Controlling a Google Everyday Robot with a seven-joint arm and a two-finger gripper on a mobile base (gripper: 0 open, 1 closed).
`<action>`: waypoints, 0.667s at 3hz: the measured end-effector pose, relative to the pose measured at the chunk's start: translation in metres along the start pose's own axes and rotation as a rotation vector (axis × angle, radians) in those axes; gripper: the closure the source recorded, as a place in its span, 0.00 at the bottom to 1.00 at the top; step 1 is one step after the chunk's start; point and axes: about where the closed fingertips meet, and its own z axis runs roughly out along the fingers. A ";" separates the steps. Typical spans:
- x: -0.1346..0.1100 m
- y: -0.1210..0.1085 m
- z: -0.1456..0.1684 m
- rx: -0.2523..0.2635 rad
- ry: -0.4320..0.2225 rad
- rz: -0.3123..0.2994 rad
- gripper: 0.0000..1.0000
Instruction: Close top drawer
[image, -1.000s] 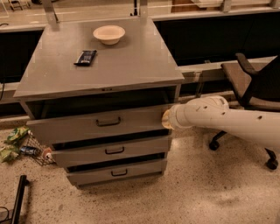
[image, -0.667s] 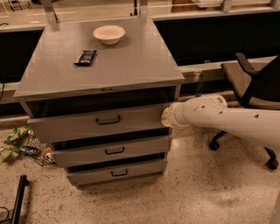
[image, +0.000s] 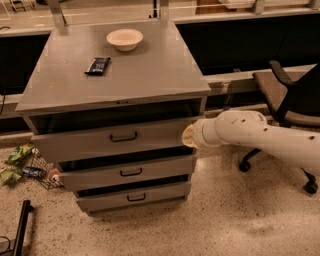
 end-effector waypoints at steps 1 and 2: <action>-0.041 0.006 -0.028 -0.043 -0.138 0.012 1.00; -0.077 0.011 -0.054 -0.063 -0.312 0.047 1.00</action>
Offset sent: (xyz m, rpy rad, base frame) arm -0.0948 0.0640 0.0991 0.4731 0.1357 0.2612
